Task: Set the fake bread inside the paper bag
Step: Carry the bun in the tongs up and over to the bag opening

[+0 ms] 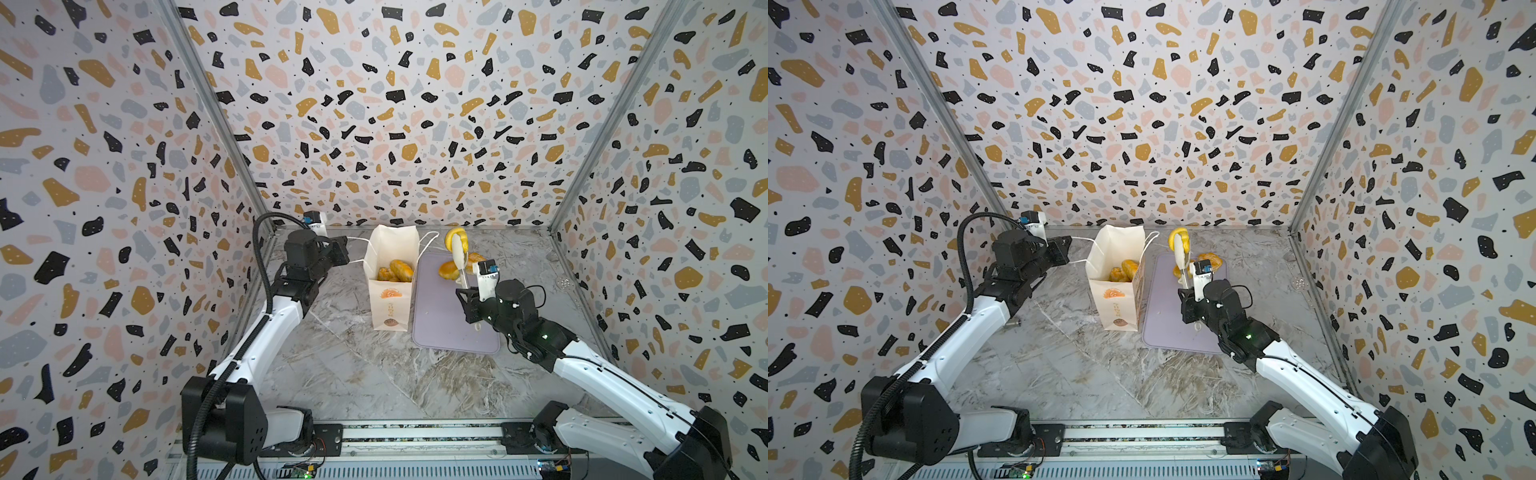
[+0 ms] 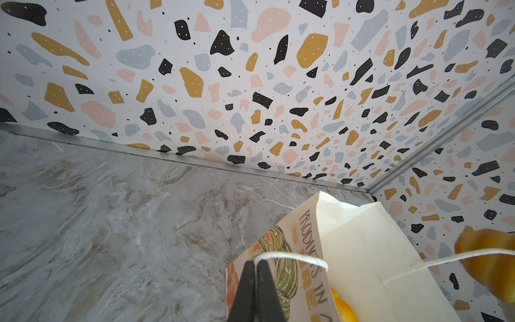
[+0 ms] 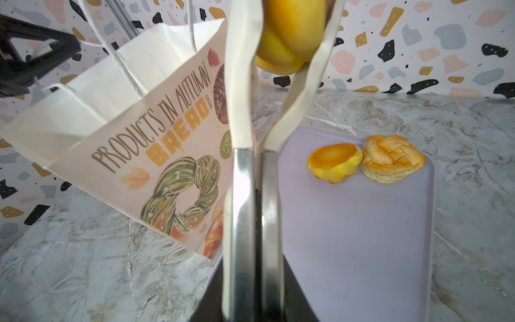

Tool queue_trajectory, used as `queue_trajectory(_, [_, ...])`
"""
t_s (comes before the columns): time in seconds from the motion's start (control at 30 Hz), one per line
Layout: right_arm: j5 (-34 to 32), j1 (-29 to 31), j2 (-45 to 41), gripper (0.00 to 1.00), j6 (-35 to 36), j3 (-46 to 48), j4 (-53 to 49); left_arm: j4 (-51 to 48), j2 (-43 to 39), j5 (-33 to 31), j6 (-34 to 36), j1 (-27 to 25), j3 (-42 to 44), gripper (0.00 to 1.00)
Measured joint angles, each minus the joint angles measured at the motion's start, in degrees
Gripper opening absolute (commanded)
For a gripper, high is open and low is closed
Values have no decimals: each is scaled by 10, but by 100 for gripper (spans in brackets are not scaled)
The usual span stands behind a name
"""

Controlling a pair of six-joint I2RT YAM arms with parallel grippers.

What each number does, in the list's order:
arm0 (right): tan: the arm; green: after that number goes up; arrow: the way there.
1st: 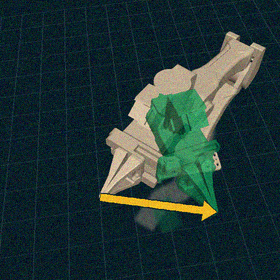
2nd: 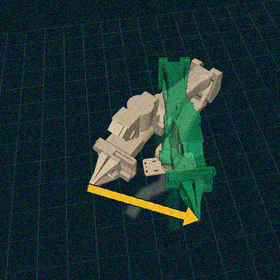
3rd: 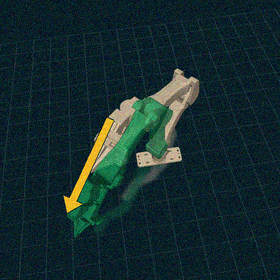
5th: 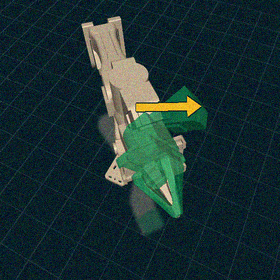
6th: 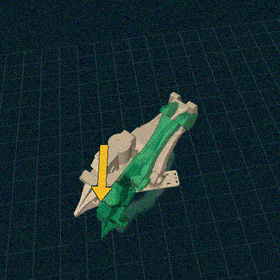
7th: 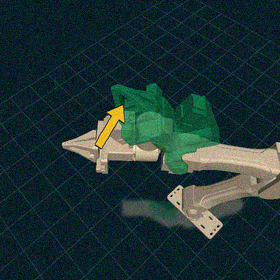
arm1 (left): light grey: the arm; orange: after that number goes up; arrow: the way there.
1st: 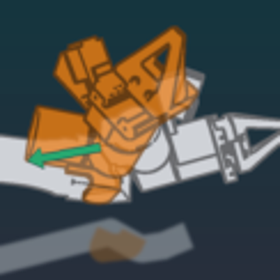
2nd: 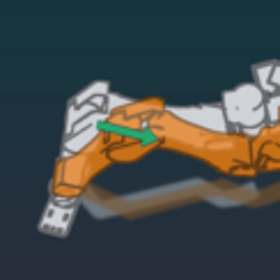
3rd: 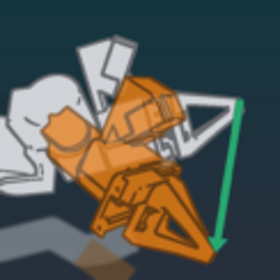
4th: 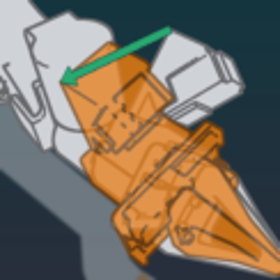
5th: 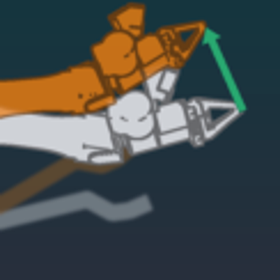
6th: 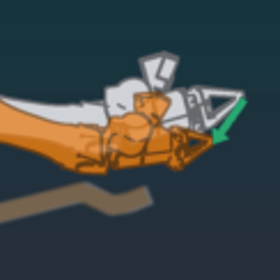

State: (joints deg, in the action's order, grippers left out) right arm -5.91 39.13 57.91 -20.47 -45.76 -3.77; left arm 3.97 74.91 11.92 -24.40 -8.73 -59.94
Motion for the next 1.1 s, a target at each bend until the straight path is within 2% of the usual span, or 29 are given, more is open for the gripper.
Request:
queue_trajectory(0.47, [-2, 29, -7, 19, 17, -70, -7, 0, 0, 0, 0, 0, 0, 0])
queue_trajectory(1.1, [-12, 72, 57, 19, 61, -196, -73, 0, 0, 0, 0, 0, 0, 0])
